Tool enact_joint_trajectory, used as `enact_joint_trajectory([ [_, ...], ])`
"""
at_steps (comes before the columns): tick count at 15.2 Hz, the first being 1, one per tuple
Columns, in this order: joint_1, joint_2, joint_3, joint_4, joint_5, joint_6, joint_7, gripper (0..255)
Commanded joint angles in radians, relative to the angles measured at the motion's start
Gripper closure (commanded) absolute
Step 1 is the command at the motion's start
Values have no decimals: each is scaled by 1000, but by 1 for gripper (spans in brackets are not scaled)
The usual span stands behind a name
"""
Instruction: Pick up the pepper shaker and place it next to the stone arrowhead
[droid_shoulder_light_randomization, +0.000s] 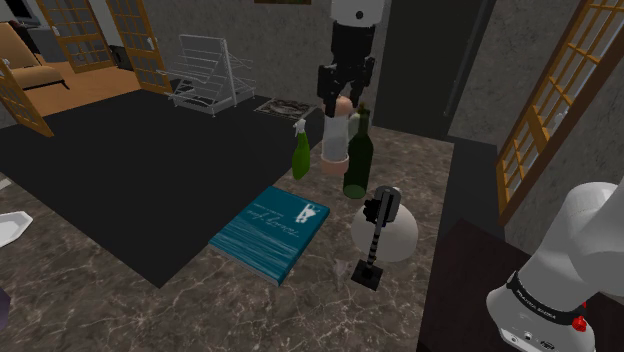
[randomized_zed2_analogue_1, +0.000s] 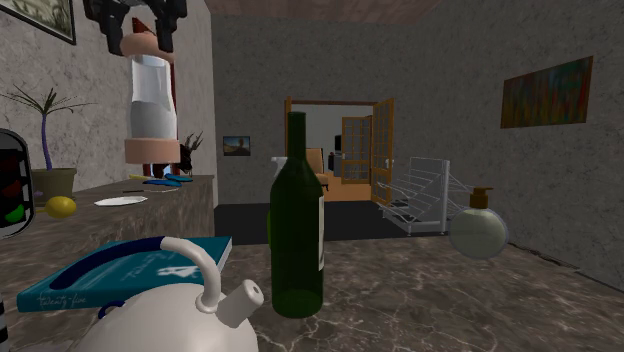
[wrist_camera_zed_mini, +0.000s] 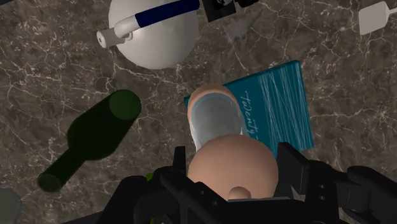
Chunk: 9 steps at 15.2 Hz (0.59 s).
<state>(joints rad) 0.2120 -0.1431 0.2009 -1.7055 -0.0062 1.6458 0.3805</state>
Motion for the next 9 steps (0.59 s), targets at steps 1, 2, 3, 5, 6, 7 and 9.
enact_joint_trajectory([
  [1,0,-6,-1,-33,1,28,0,255],
  [2,0,-9,-1,-50,2,42,0,255],
  [3,0,-12,-1,-67,2,56,-1,255],
  [5,0,-17,-1,-100,3,83,-1,255],
  [6,0,-19,-1,-115,4,97,-1,255],
  [7,0,-21,-1,-131,4,111,-1,255],
  [9,1,-24,-1,-161,5,138,0,255],
])
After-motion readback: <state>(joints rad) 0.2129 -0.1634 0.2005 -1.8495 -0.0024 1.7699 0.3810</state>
